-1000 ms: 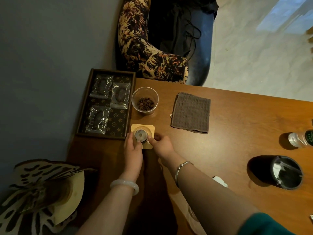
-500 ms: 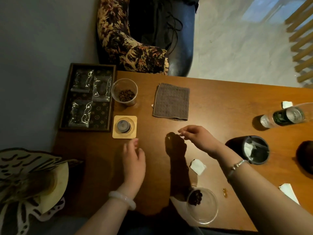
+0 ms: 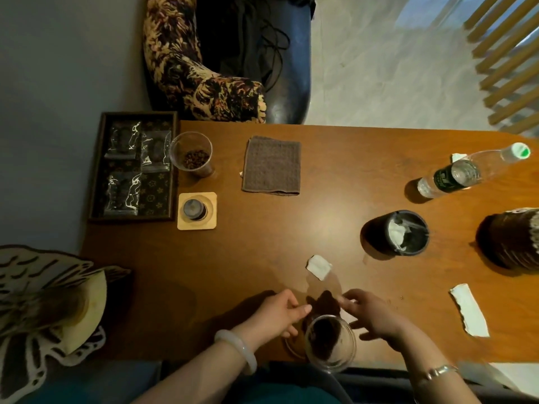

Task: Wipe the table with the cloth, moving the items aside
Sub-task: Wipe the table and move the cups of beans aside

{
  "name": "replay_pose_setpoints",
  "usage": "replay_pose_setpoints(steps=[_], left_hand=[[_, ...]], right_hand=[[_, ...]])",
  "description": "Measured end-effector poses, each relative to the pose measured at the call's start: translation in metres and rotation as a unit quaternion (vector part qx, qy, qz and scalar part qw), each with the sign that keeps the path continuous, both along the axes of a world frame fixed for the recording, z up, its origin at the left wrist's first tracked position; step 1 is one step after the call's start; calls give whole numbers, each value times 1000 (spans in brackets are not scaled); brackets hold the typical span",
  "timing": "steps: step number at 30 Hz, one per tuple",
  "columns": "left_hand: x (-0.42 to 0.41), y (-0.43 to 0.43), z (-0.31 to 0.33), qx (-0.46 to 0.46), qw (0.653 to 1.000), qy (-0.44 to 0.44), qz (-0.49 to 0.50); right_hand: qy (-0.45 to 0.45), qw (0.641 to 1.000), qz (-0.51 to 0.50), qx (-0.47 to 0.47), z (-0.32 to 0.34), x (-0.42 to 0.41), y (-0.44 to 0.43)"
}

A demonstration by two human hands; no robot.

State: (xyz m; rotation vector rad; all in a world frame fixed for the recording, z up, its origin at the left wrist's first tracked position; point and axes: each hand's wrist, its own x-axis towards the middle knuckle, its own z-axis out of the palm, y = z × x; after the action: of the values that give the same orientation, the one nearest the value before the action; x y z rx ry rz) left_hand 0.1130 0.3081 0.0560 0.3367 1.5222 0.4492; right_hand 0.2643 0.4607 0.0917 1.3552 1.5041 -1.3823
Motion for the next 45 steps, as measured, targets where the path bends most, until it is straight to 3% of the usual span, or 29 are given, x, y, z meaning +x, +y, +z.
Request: replay_pose_setpoints(steps=[7, 12, 16, 22, 26, 32, 37, 45], left_hand=[[14, -6, 3, -18, 999, -20, -30], [16, -9, -2, 5, 1000, -17, -25], [12, -12, 2, 49, 999, 9, -9], [-31, -34, 13, 78, 989, 74, 104], [-73, -59, 12, 50, 967, 162, 188], [-120, -104, 7, 28, 905, 285, 316], [-142, -119, 8, 41, 869, 306, 388], [-146, -112, 7, 24, 858, 326, 396]], right_hand=[[-28, 995, -18, -90, 14, 23, 1], [-34, 996, -9, -87, 7, 25, -4], [0, 996, 24, -82, 3, 19, -12], [98, 992, 16, -84, 11, -28, -20], [173, 983, 40, -45, 15, -85, -46], [228, 972, 9, -57, 2, -169, -94], [237, 969, -32, -70, -2, -207, -115], [234, 965, -72, -89, -16, -218, -120]])
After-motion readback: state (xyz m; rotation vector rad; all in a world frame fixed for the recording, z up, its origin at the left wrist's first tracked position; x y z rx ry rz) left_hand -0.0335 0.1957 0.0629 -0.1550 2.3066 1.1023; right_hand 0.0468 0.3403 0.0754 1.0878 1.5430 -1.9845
